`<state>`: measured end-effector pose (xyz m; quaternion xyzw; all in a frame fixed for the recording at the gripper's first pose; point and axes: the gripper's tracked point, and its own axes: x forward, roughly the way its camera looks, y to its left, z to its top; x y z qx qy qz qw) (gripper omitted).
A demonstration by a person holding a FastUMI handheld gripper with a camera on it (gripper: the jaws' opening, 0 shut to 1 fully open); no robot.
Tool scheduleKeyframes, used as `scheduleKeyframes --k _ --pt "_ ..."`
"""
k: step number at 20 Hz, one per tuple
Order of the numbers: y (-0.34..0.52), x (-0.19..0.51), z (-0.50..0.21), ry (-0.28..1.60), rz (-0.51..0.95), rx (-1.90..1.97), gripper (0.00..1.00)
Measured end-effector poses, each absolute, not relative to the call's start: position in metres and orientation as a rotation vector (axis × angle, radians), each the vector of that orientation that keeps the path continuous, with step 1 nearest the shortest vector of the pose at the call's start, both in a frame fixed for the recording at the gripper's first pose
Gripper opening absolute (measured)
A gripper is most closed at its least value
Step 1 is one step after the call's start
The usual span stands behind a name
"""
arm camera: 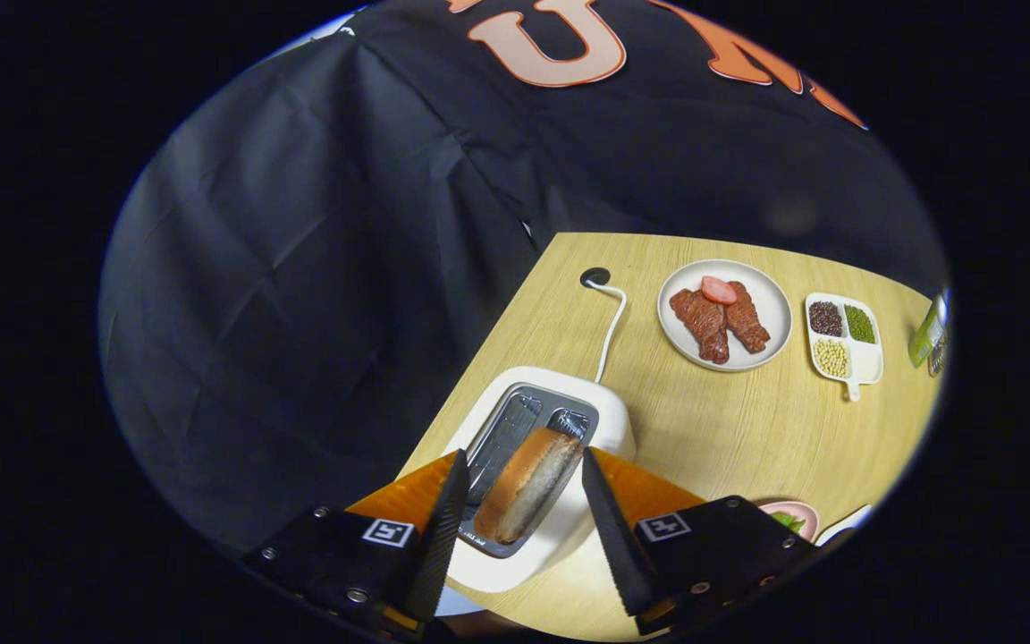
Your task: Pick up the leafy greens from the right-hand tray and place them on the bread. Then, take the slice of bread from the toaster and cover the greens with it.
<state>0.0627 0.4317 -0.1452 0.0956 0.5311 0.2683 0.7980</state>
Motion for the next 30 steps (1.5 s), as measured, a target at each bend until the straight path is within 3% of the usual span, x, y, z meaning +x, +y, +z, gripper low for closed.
scheduleKeyframes --k 9,13,22,30 --pt "0.429 0.054 -0.143 1.132 0.592 0.213 0.13" --pt "0.415 0.055 -0.116 1.065 0.598 0.275 0.08" --pt "0.351 0.028 -0.035 0.865 0.64 0.374 0.07" --pt "0.269 -0.004 -0.06 0.864 0.57 0.406 0.07"
